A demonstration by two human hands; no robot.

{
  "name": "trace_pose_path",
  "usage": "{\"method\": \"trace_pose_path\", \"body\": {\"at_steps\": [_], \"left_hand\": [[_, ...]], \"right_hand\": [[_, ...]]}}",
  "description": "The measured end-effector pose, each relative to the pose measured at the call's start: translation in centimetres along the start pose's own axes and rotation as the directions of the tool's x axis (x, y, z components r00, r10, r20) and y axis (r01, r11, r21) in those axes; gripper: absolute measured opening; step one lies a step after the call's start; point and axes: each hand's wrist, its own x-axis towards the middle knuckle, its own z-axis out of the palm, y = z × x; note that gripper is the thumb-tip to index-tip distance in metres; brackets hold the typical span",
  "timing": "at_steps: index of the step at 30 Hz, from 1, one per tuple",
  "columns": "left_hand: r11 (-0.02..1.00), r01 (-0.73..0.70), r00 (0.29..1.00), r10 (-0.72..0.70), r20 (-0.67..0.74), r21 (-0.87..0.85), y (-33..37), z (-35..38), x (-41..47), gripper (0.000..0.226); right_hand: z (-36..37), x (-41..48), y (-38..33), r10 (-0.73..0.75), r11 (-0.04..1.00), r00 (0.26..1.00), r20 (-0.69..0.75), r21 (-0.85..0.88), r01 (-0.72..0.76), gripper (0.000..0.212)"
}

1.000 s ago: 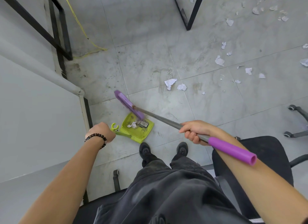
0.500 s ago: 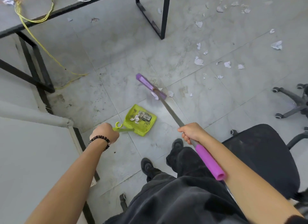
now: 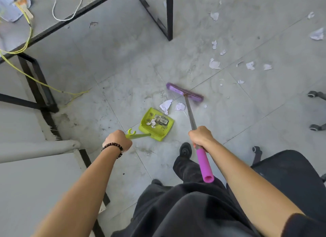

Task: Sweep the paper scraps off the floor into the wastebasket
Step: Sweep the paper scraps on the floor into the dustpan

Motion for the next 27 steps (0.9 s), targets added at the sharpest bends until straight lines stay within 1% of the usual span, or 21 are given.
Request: {"method": "trace_pose_path", "body": {"at_steps": [5,8,11,14,16,19,21,24,27], "left_hand": [[0.999,0.007,1.000,-0.008,0.027,0.032,2.7,-2.5,2.0,0.004],[0.998,-0.013,0.999,0.011,0.033,0.054,3.0,-3.7,3.0,0.003],[0.997,-0.058,0.998,0.057,0.019,0.058,2.6,-4.8,3.9,0.006],[0.992,-0.122,0.992,0.121,0.030,0.036,2.0,-6.1,4.7,0.014],[0.985,-0.170,0.984,0.169,0.060,0.011,1.5,-6.8,5.2,0.017],[0.976,-0.217,0.973,0.217,0.083,-0.014,-0.1,-7.5,6.0,0.018],[0.971,-0.240,0.967,0.239,0.083,-0.006,-1.2,-7.8,6.5,0.019],[0.960,-0.278,0.958,0.274,0.085,0.036,-2.7,-7.7,6.8,0.019],[0.951,-0.298,0.953,0.292,0.077,0.084,-4.2,-7.0,6.7,0.018]], "right_hand": [[-1.3,0.1,-1.4,0.052,0.986,0.993,0.106,-0.163,-0.035,0.007],[-0.9,-0.3,-1.7,0.065,0.986,0.984,0.166,-0.164,-0.037,0.020],[-1.7,-1.1,-2.2,0.070,0.996,0.971,0.229,-0.062,-0.057,0.014],[-3.0,-3.2,-2.5,0.113,0.978,0.941,0.320,0.129,-0.162,0.008],[-3.0,-5.1,-2.0,0.118,0.949,0.932,0.342,0.237,-0.207,0.011],[-1.4,-7.6,-1.1,0.106,0.907,0.945,0.310,0.359,-0.220,0.009],[0.4,-8.5,-0.9,0.098,0.902,0.963,0.252,0.386,-0.193,0.009],[3.0,-8.7,-1.2,0.083,0.913,0.990,0.112,0.390,-0.121,0.010],[4.7,-7.3,-1.9,0.060,0.917,0.997,-0.041,0.397,-0.039,0.015]]}}
